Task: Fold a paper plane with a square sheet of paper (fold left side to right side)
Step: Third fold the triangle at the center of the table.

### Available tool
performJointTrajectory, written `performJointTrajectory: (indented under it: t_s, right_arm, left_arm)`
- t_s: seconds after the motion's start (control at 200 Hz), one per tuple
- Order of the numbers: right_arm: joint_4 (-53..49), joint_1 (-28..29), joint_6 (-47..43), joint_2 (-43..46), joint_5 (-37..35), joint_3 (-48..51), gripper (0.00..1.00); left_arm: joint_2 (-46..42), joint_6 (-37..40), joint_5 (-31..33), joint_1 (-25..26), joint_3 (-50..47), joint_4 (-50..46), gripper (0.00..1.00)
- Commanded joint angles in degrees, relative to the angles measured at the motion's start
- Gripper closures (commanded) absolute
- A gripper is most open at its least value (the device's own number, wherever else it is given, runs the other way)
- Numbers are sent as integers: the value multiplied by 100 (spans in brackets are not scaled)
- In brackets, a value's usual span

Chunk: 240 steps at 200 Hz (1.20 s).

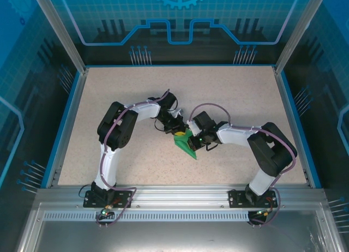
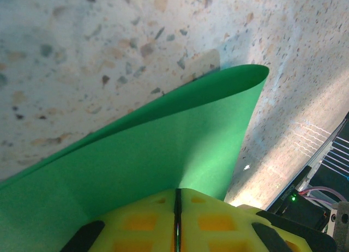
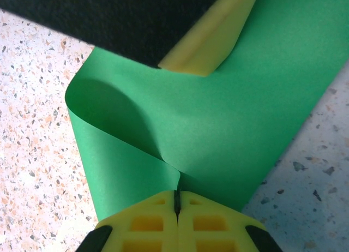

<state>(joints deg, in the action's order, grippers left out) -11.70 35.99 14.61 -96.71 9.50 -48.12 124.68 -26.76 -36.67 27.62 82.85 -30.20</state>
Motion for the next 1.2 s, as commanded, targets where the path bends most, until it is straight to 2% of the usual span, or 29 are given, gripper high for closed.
performJointTrajectory:
  t_s: [0.0,0.135,0.425,0.735,0.89,1.045,1.195]
  right_arm:
    - [-226,-92,15,-170,-95,-84,100]
    - [-327,-99,24,-200,-106,-83,100]
    - [-593,-57,151,-188,-88,74,100]
    - [-675,40,244,-230,-45,204,100]
    - [-656,56,243,-277,-53,189,100]
    - [-709,75,226,-338,-62,126,100]
    - [-743,78,209,-344,-88,107,100]
  left_arm:
    - [291,132,353,126,-85,-363,90]
    - [256,145,353,121,-93,-363,89]
    - [26,316,384,53,232,-623,79]
    - [-287,470,413,-382,813,-1093,69]
    - [-987,445,390,-511,223,-890,75]
    - [-1575,58,-292,-416,-841,-25,82]
    - [-1792,-274,-718,-63,-1500,707,84]
